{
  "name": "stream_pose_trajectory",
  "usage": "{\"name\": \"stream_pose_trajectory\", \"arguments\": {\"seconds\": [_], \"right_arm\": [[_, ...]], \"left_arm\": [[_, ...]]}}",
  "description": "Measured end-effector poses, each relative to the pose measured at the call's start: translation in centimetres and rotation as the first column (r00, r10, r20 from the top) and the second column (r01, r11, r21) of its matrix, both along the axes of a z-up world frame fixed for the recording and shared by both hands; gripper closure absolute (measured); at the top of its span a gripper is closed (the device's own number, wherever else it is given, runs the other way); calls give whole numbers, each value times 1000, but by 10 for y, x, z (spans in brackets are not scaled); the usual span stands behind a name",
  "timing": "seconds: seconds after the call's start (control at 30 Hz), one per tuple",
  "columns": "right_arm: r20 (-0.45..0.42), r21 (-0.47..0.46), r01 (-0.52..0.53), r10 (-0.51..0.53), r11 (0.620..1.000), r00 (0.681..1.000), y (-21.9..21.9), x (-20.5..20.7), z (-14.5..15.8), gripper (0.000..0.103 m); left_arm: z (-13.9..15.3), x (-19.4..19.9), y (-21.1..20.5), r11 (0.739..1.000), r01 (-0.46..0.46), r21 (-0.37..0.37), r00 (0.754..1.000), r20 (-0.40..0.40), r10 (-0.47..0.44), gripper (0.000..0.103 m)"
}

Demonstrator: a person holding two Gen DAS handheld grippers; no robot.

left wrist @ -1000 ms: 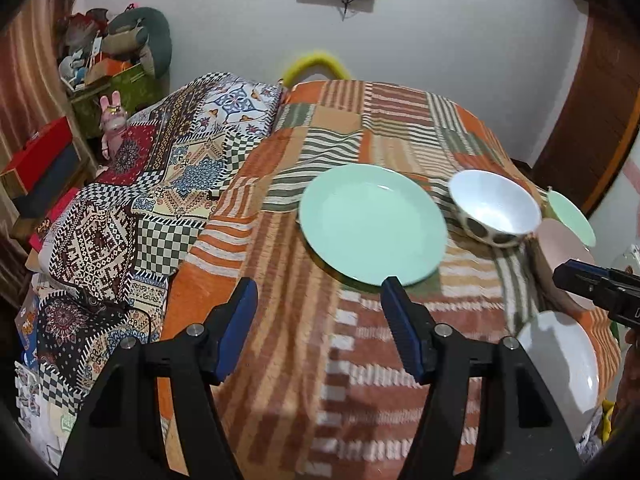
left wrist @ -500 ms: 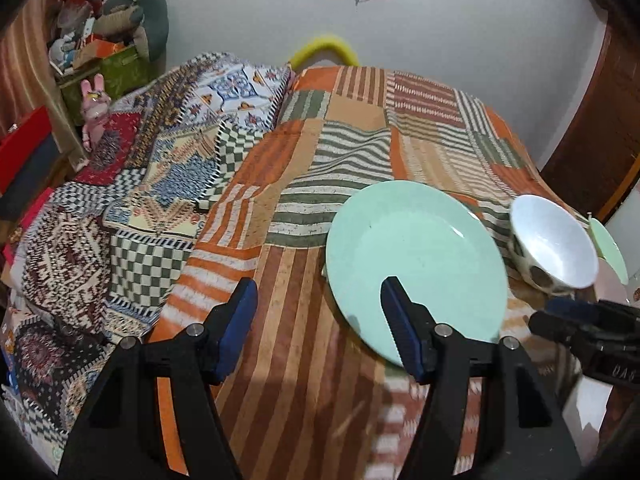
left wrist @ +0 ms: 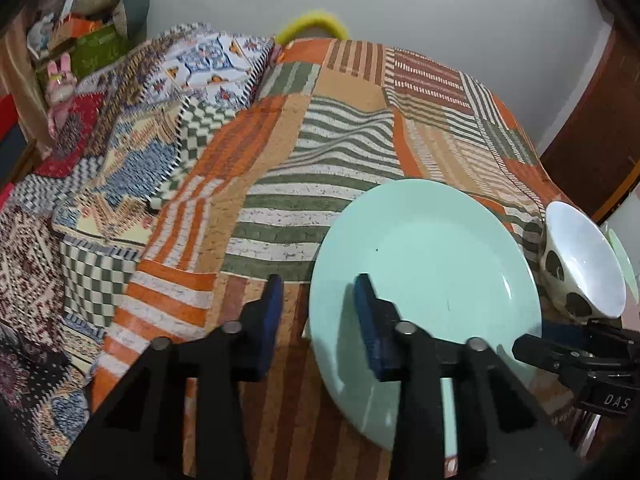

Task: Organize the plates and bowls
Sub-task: 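Move both grippers to the mint-green plate and close on its rim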

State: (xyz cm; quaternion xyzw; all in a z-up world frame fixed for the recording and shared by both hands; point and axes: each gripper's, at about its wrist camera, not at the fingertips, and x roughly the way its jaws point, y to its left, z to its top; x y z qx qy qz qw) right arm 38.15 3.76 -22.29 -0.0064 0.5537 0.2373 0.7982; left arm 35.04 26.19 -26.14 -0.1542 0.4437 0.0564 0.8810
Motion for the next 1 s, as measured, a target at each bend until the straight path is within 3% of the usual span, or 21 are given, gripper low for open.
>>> {"name": "stream_pose_trajectory", "arguments": {"seconds": [0.07, 0.27, 0.63, 1.0], "right_arm": [[1, -3, 7, -7, 1000, 1000, 0, 2, -1, 69], [12, -21, 7, -7, 1000, 1000, -1, 2, -1, 77], [25, -90, -51, 53, 995, 998, 6, -20, 0, 76], [0, -61, -90, 90, 994, 996, 8, -38, -2, 75]], "left_arm": [[-2, 3, 1, 999, 10, -36, 1000, 5, -9, 78], [-1, -1, -5, 999, 30, -16, 1000, 3, -30, 80], [1, -56, -16, 998, 54, -13, 998, -25, -55, 79], [1, -109, -23, 996, 82, -30, 996, -33, -83, 79]]}}
